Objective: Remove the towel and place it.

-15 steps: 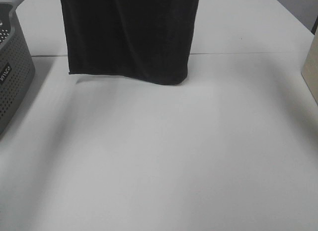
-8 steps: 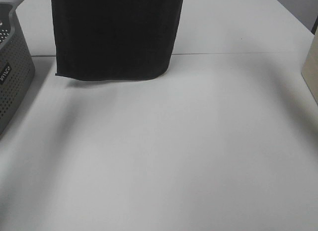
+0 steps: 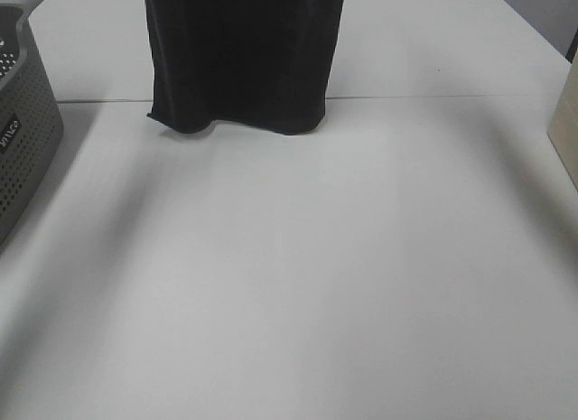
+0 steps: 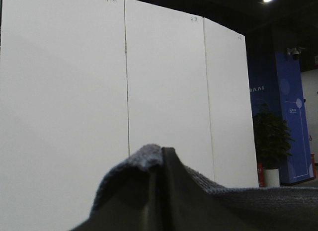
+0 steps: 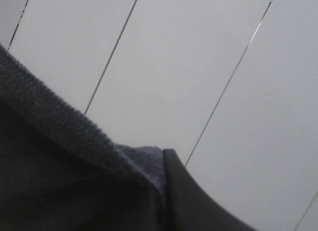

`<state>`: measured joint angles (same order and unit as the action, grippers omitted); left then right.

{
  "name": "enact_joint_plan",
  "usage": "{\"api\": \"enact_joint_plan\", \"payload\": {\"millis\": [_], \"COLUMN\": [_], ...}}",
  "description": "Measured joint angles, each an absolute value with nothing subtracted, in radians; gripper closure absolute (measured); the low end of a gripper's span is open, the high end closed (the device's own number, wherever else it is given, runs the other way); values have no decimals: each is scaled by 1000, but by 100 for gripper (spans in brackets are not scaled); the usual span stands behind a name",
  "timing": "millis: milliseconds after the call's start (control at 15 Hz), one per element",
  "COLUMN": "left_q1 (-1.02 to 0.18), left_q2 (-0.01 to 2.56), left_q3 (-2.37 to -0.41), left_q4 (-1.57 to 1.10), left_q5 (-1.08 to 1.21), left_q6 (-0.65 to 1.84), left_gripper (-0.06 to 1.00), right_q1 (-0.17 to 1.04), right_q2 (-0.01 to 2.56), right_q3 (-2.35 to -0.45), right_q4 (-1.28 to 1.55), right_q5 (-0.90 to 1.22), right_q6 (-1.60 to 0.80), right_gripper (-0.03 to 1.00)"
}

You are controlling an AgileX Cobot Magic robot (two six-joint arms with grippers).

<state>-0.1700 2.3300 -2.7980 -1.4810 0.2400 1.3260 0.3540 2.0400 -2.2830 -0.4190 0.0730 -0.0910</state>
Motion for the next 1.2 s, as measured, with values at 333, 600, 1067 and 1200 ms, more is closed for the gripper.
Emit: {"api": "enact_joint_plan", "payload": {"millis": [333,600,1067,1200], "left_q1": [-170,-170,-170,-170], "left_q2": [2330,2330,2275,2235], "left_q3": [-2804,-2804,-2804,-2804], "left_q4": [-1484,-1235,-552,-499], "left_q5": [290,430,978,1146], "left_q6": [1319,1089,493,410], "left_gripper": [94,94,94,94], "right_q1": [354,354,354,354], "right_q2": [2040,2040,1945,1897], "right_q3": [-2290,-2290,-2290,-2290], "right_q4": [-419,-355,-89,-24], "right_q5": [190,378,929,1078], "right_q6": [-91,-91,-144,-145], "right_gripper": [96,96,96,96]}}
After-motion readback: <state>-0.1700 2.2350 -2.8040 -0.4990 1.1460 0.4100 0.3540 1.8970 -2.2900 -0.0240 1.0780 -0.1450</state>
